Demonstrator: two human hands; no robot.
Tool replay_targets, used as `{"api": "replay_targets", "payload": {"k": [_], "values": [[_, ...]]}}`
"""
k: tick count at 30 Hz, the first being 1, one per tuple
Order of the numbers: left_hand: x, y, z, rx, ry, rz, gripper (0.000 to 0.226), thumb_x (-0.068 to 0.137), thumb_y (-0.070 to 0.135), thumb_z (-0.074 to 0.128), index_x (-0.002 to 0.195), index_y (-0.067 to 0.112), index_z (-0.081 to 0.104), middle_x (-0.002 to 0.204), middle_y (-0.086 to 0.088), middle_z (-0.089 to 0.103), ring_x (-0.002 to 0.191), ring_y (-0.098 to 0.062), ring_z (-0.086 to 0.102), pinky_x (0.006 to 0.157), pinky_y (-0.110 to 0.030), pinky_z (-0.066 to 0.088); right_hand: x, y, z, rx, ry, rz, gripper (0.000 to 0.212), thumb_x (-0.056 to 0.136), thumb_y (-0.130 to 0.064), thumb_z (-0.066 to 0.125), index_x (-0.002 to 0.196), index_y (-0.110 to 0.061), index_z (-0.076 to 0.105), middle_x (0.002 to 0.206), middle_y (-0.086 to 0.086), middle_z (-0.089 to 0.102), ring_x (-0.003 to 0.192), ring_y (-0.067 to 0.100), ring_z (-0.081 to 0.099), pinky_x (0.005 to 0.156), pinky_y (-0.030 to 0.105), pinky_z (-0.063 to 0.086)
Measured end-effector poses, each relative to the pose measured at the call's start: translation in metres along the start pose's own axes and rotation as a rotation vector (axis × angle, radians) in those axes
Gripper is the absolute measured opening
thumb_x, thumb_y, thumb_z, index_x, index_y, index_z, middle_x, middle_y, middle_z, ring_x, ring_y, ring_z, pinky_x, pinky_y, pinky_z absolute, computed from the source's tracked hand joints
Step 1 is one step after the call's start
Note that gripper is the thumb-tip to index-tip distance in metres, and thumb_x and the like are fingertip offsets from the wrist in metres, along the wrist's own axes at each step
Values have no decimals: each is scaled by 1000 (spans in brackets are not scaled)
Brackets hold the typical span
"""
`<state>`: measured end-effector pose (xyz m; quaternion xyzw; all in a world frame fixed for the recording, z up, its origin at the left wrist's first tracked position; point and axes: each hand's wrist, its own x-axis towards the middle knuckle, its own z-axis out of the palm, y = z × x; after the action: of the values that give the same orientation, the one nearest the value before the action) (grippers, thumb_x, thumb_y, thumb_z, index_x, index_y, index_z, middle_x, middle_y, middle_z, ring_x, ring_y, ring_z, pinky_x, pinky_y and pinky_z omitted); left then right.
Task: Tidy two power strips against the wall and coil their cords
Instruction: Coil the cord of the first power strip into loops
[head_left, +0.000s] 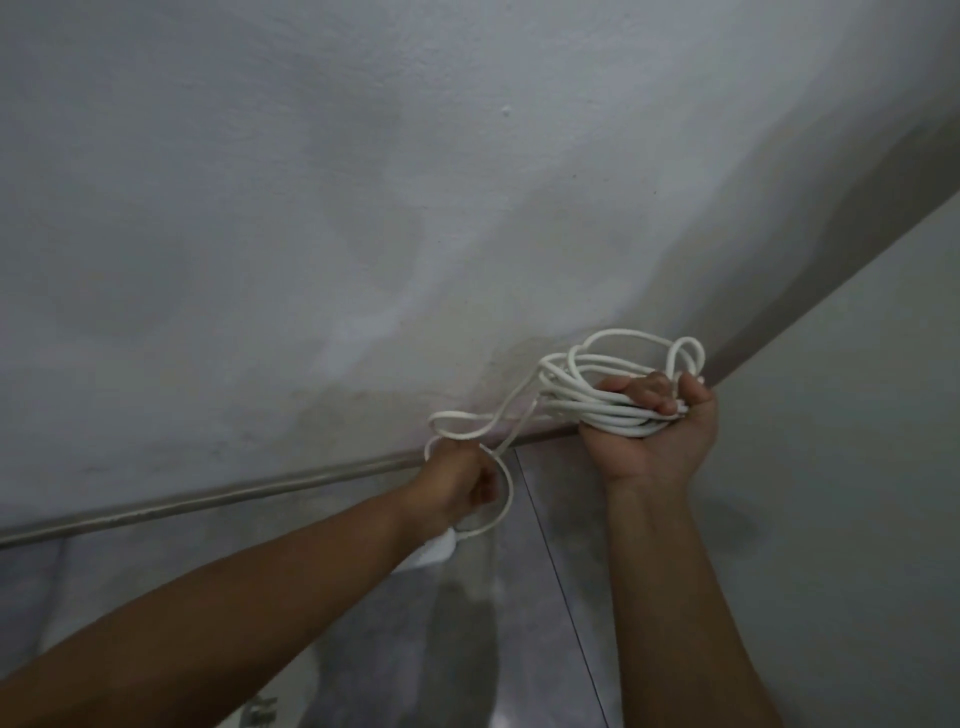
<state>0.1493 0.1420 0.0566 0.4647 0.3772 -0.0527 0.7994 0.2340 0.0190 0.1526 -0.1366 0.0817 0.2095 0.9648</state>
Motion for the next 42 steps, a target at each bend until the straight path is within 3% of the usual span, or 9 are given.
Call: {"api": "replay_targets", "payload": {"k": [4,8,11,17,26,29,36,39,42], "values": [[-10,11,21,-466,-68,-200,15,89,9,48,75,8,48,64,-8,40,55,-17,43,41,-20,47,-1,-3,-5,41,-28,34,21,69,-25,49,50,-18,42,34,-6,39,33,2,44,57,17,43],[-5,20,29,-513,-123,-172,14,90,6,39,82,5,51,79,-15,54,68,-25,56,66,-37,55,0,-10,-15,67,-17,67,20,69,-25,48,51,-17,42,35,-6,39,34,3,45,57,16,44],[6,18,18,-471,-190,-100,36,89,-11,25,104,6,54,94,-12,62,83,-23,61,88,-39,47,0,-15,-22,122,-47,129,20,70,-23,49,52,-15,43,37,-5,42,36,4,47,62,15,45],[18,-5,-24,-320,-405,-235,29,88,12,44,104,5,68,100,-11,74,85,-21,73,76,-32,60,2,-19,-22,158,-93,227,22,72,-19,51,60,-24,34,39,-3,45,37,6,44,61,20,41],[44,18,-45,-101,-612,-392,101,74,83,36,119,-4,59,111,-19,64,103,-31,60,96,-39,45,-6,-28,-32,-21,-30,565,20,84,-18,46,67,-21,35,47,-9,35,41,7,36,54,32,44],[51,32,-38,103,-631,-415,106,72,89,17,121,3,56,98,-13,68,84,-25,61,81,-32,47,-8,-32,-40,-84,-48,673,22,85,-24,41,68,-12,46,46,-11,33,39,5,32,57,26,40],[56,37,-8,298,-543,-319,91,58,94,38,92,14,67,91,-5,68,92,-24,61,104,-48,35,-8,-34,-50,-283,-9,835,16,78,-12,60,67,0,56,44,-18,16,38,7,30,54,31,45],[58,28,-2,306,-385,-231,64,66,78,55,87,18,66,80,2,69,79,-14,64,89,-33,44,-10,-38,-55,-274,-21,873,17,80,-14,57,69,-1,56,43,-17,16,39,8,30,56,29,43],[63,17,5,216,-231,-169,22,88,32,64,77,12,65,62,0,67,56,-13,63,69,-29,49,-14,-43,-56,-287,-93,900,20,84,-18,52,73,-2,55,43,-16,16,35,7,24,56,27,39]]}}
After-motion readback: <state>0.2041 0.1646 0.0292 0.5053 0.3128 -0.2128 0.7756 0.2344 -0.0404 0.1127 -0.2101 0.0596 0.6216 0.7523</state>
